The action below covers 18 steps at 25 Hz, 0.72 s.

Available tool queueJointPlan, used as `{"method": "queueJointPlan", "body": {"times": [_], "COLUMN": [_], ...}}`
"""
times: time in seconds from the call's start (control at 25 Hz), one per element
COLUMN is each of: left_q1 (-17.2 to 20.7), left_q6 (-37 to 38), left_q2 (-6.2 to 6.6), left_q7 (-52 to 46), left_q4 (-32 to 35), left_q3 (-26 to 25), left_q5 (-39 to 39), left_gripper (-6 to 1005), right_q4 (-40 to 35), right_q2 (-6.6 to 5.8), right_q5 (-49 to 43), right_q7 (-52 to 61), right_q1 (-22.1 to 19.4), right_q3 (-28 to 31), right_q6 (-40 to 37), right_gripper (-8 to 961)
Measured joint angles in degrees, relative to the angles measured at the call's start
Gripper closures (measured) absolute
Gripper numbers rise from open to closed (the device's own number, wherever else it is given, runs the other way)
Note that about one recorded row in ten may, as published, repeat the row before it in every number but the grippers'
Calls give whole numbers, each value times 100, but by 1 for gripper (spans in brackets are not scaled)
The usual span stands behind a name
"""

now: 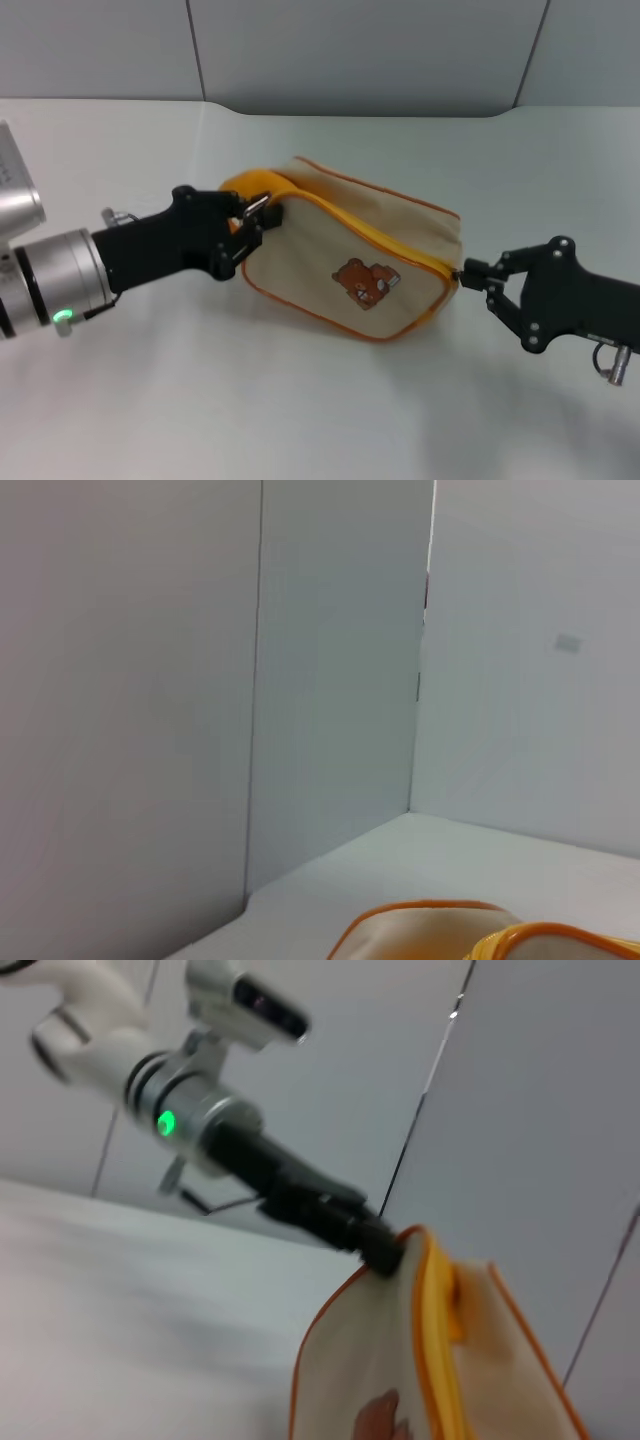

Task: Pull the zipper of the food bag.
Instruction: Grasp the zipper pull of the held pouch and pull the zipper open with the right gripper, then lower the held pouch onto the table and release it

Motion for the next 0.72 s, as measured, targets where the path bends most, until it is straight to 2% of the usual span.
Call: {"method": "queueJointPlan", "body": {"times": [0.16,0.28,0.4,0.48,0.68,0.72], "left_q1": [122,286,367,386,394,396], "left_q6": [-6,-28,-46,-50,-50,-20], "left_q2": [-24,-45,-62,-62,-56,-49], "left_q7": [43,94,253,360,440,440], "left_q4": [-408,-682,-954,-1094,-1185,-1160], "left_q3": [-39,-42,-44,-42,-25,-3], "left_q5": [-183,-354,-479,-522,-554,-554], "left_gripper": [882,881,881,881,884,884], "right_q4": [185,549,722,725,730,724], "right_q2": [-3,-62,-132,-133,-117,-116], "right_q5": [396,909,1128,1160,1162,1158], "right_q7": [265,750,1250,1482,1612,1639], "right_q1": [-44,-9,100,151,209,212], "right_q3": [464,821,909,911,884,877], "right_q6": [-374,-813,-961,-977,-988,-988], "right_gripper": [836,817,798,786,582,506]}}
